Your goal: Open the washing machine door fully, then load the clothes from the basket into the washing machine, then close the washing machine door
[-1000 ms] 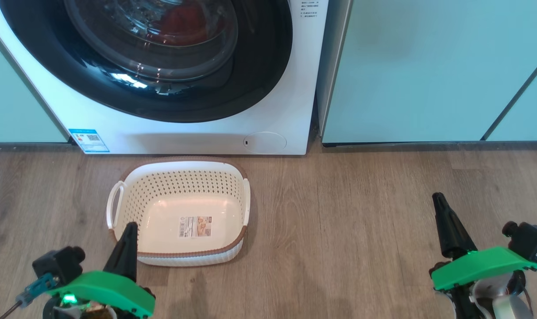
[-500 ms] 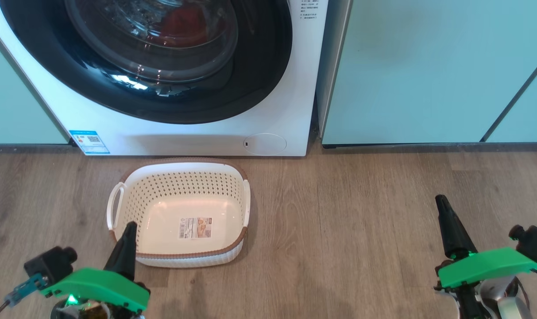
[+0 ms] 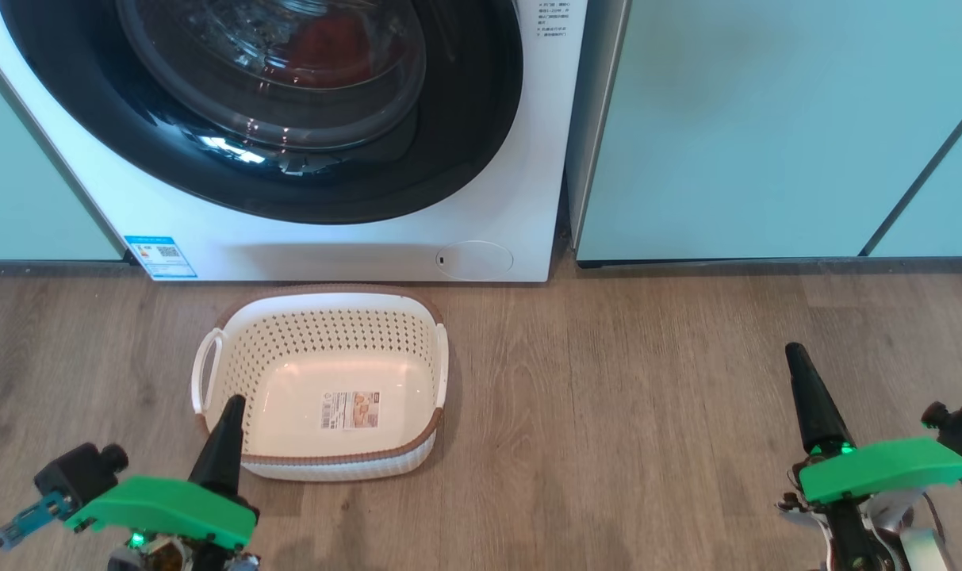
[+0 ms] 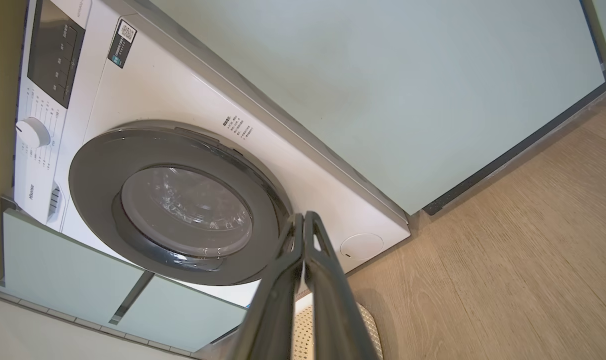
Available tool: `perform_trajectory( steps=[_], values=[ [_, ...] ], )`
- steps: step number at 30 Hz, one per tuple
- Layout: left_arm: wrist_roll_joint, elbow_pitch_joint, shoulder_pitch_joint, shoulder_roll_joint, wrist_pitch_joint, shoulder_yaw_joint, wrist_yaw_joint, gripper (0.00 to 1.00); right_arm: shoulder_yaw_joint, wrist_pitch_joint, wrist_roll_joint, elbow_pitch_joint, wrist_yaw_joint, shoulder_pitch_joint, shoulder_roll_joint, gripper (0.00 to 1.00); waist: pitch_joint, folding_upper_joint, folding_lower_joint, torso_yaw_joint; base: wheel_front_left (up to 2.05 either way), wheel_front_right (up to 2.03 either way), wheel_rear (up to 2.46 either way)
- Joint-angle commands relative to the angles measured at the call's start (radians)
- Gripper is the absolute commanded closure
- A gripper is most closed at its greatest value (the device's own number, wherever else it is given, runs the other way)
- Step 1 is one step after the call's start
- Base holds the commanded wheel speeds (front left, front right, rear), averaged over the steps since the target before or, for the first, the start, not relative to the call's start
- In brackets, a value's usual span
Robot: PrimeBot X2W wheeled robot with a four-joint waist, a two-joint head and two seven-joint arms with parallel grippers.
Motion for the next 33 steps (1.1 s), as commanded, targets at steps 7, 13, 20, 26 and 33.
perform_trajectory(
  steps=[7, 13, 20, 26, 33],
  values=[
    [-0.098, -0.005, -0.068, -0.007, 0.013, 0.049, -0.027, 1.0, 0.003, 0.017, 0.102, -0.018, 0.0, -0.058, -0.018, 1.0, -0.003, 0.0, 0.0, 0.0, 0.0, 0.0, 0.0],
    [-0.151, 0.008, -0.077, -0.014, 0.022, 0.06, -0.037, 1.0, 0.0, 0.026, 0.157, -0.011, 0.0, -0.063, -0.018, 1.0, -0.005, 0.0, 0.0, -0.001, 0.0, 0.0, 0.0],
    [-0.237, 0.03, -0.091, -0.024, 0.035, 0.077, -0.054, 1.0, -0.004, 0.04, 0.244, 0.001, 0.0, -0.071, -0.019, 1.0, -0.008, 0.0, 0.0, -0.001, 0.0, 0.0, 0.0],
    [-0.3, 0.046, -0.101, -0.032, 0.046, 0.091, -0.067, 1.0, -0.007, 0.05, 0.31, 0.01, 0.0, -0.077, -0.019, 1.0, -0.01, 0.0, 0.0, -0.002, 0.0, 0.0, 0.0],
    [-0.374, 0.065, -0.114, -0.041, 0.058, 0.107, -0.082, 1.0, -0.011, 0.063, 0.386, 0.02, 0.0, -0.084, -0.019, 1.0, -0.013, 0.0, 0.0, -0.002, 0.0, 0.0, 0.0]
  ],
)
